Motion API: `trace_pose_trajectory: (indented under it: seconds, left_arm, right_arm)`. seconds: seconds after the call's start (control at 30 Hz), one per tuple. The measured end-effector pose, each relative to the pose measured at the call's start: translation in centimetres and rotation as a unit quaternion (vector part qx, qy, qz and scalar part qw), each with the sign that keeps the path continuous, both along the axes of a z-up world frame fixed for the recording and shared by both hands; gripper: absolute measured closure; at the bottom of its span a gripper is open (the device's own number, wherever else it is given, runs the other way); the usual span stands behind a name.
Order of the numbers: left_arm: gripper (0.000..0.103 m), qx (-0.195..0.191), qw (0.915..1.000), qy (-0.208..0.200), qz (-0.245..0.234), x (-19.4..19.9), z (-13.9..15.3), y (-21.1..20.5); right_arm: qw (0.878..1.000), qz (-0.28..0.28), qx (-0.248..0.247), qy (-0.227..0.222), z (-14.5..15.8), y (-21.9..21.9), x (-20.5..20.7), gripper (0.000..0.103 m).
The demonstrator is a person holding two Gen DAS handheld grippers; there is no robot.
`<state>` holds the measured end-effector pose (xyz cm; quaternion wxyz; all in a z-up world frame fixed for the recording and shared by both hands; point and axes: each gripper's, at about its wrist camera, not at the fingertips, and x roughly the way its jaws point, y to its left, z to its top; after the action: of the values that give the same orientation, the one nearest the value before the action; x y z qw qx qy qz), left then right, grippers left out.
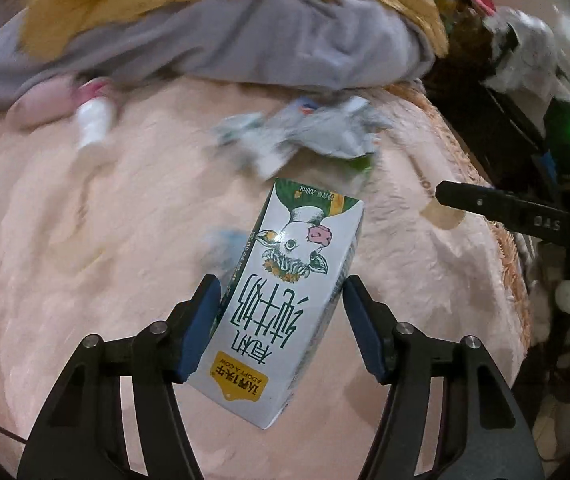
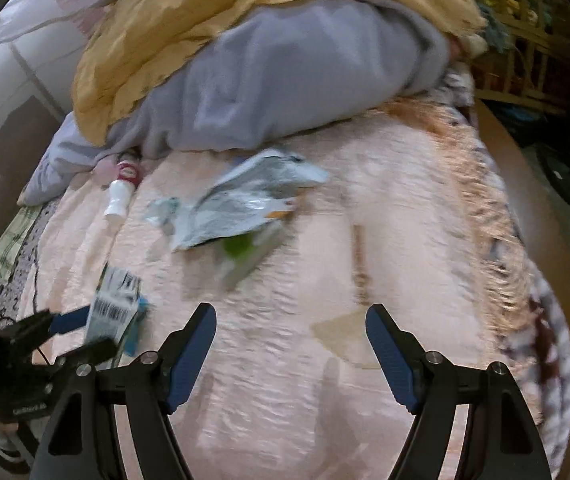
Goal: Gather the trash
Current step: 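Grasp the milk carton with the left tool while the right tool grasps the blue-white wrapper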
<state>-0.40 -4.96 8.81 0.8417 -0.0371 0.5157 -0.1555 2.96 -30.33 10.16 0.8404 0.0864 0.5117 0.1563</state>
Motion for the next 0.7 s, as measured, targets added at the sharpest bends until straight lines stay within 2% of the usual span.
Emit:
trace_pose_trajectory:
  seconds: [0.23,0.37,0.47,0.57,0.63,0.67,0.7]
  left_arm:
    - [0.041,0.017,0.9967,-0.021,0.077,-2.7,1.1,6.4]
    - [0.041,0.017,0.9940,-0.020,0.107,-3.5,0.6,8.9]
    - [0.041,0.016,0.9920,-0.018,0.124,-3.6,-0.2,9.7]
    - [0.041,0.008,0.9913,-0.013,0.131,-3.6,-0.9,10.1]
    - [0.041,0.003,0.9912,-0.010,0.132,-3.6,-1.2,10.2]
    - [0.041,0.002,0.9914,-0.010,0.131,-3.7,-1.3,10.1]
    - [0.041,0.001,0.9916,-0.010,0.129,-3.7,-1.3,10.0]
  right_arm:
    - [0.995,0.084,0.047,0.019,-2.3,7.1,-0.5,0.028]
    - [0.990,0.129,0.051,0.022,-3.7,12.4,-0.7,0.028]
    - [0.988,0.140,0.062,0.036,-4.9,15.9,-0.6,0.028]
    - [0.990,0.134,0.038,0.031,-5.8,18.3,-0.2,0.028]
    - [0.990,0.132,0.027,0.029,-6.4,19.2,0.2,0.039]
    - [0.991,0.129,0.017,0.025,-6.8,19.6,0.3,0.055]
    - [0.992,0.126,0.011,0.022,-6.7,19.5,0.5,0.064]
